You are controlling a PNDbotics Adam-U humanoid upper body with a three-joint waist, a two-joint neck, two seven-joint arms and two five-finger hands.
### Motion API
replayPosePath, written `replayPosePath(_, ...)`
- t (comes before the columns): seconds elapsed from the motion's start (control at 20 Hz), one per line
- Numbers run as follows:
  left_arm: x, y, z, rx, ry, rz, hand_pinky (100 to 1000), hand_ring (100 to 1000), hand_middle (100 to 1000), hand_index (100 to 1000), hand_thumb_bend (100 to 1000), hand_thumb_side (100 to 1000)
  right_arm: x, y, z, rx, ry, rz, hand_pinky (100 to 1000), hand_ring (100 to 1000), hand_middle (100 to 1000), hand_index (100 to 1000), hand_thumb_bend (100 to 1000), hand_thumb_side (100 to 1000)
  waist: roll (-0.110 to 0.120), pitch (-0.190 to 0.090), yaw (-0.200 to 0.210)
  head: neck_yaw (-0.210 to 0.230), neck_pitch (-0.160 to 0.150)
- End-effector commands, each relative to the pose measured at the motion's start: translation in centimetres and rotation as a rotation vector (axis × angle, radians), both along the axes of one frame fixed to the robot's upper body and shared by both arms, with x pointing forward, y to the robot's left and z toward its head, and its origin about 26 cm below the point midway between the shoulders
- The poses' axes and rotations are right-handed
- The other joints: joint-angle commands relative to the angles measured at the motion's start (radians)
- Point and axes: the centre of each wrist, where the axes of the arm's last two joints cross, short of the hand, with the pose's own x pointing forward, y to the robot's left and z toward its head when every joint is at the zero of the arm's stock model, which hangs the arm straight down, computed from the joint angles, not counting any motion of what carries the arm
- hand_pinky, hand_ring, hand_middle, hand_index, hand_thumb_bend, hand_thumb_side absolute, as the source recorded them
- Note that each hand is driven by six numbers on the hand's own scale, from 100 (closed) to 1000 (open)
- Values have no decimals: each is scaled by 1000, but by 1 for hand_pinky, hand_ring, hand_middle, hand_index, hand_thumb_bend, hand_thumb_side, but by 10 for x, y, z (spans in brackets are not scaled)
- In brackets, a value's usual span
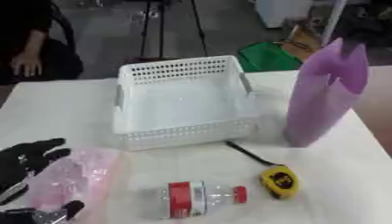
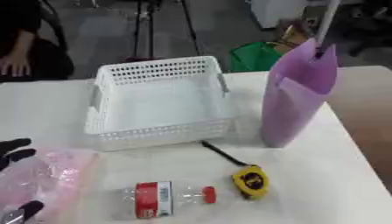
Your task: Pick up objects on the table and place them in the box.
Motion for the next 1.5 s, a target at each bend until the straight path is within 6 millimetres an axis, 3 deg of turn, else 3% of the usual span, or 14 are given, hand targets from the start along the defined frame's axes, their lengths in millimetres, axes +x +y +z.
replayPosePath(0.05,-2,-1,3,8,-19,-3,1000,1000,1000,1000,494,908,-5,-2,10,-31,-25,-1,634,603,559,684,100,775,-2,-13,-2,8,7)
replayPosePath(0.8,-4,-3,-4,-36,49,-47,1000,1000,1000,1000,498,934,-5,-1,9,-34,-20,14,636,603,559,685,100,775,-5,0,-4,10,0)
replayPosePath(1.25,-6,-2,-10,116,16,-18,1000,1000,1000,1000,544,914,-4,-1,8,-35,-19,18,636,603,559,685,100,775,-5,2,-9,14,-9)
replayPosePath(1.5,-6,-4,-11,126,12,-20,1000,1000,1000,1000,517,929,-5,-1,8,-35,-19,20,636,603,559,684,100,775,-6,3,-13,13,-13)
